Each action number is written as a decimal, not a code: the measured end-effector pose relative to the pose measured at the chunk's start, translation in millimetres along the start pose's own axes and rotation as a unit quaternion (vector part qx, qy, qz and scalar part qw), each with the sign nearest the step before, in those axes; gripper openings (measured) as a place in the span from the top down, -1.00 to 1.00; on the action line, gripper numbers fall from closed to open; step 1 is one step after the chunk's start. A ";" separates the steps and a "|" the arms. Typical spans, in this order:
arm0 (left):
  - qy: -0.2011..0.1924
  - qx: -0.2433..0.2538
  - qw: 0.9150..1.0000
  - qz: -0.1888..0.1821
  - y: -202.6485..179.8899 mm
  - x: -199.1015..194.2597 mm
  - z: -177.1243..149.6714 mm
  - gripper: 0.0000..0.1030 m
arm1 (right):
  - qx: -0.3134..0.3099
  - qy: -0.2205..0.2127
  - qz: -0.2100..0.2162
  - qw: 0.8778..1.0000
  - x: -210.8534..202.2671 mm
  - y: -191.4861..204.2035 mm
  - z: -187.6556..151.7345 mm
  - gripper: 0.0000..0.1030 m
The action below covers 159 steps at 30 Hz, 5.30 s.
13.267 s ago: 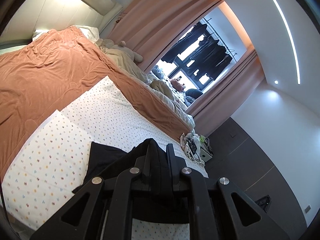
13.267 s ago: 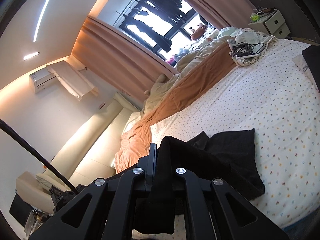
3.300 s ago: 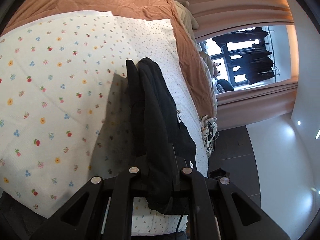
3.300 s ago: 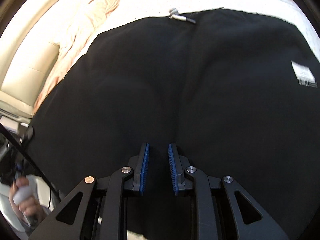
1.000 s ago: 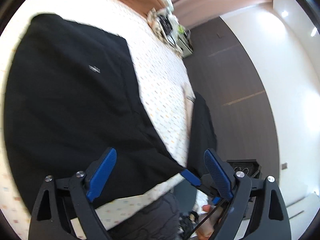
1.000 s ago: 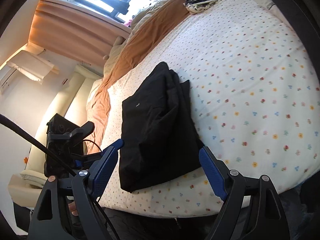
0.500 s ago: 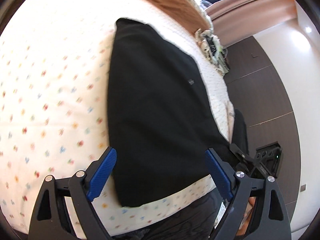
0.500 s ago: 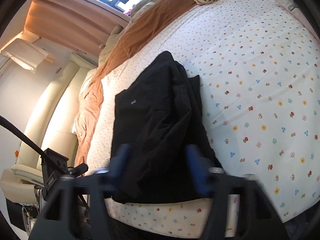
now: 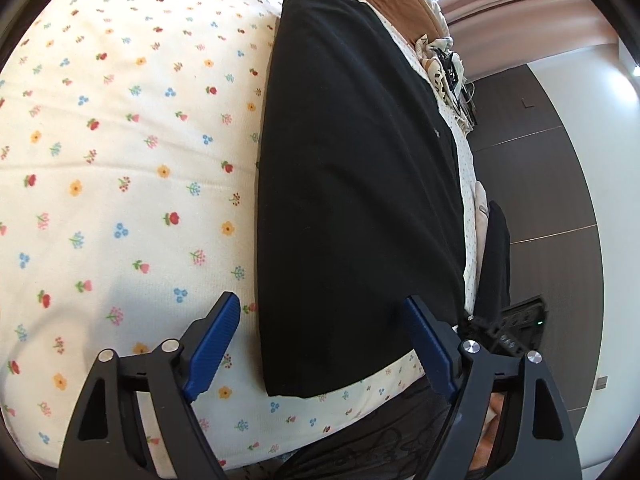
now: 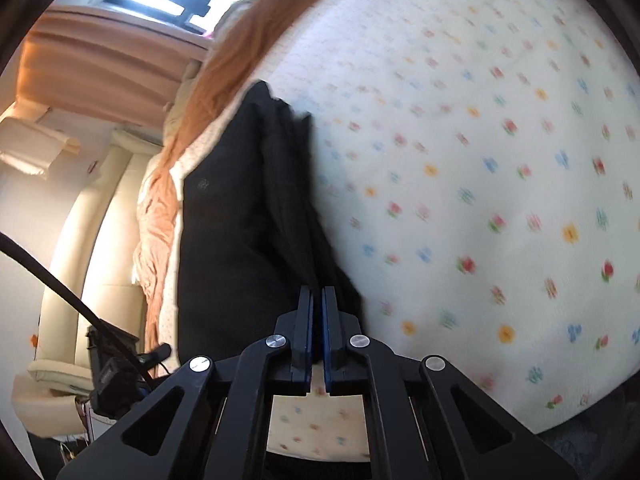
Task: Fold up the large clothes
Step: 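Close both tools on the edge of the folded black shirt bundle, then lift the black shirt bundle off the sheet with both tools, then carry the held shirt bundle with both tools toward the orange blanket by the headboard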
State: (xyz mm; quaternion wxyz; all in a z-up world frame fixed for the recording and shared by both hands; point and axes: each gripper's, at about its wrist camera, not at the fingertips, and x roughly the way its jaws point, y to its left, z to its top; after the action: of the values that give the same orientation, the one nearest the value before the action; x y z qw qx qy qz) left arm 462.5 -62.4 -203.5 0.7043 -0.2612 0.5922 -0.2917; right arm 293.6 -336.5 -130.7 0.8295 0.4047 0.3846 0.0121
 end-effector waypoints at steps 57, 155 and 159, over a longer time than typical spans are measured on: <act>-0.059 0.009 0.997 0.046 -22.0 45.4 161.8 -0.33 | -0.062 0.051 0.101 0.992 143.7 73.7 171.8 1.00; -0.280 0.084 0.955 -0.045 -107.8 -238.2 35.7 0.38 | -0.281 0.022 0.246 0.927 -16.9 226.6 70.8 0.79; -0.288 0.082 0.953 -0.047 -91.2 -252.5 40.8 0.38 | -0.291 0.032 0.248 0.923 -3.1 246.2 66.0 0.79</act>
State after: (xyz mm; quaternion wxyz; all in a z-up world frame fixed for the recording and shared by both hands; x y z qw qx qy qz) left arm 461.1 57.1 40.3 0.8495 -0.3032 0.3253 -0.2839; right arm 405.9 -215.8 63.7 0.8688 0.2269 0.2776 0.3417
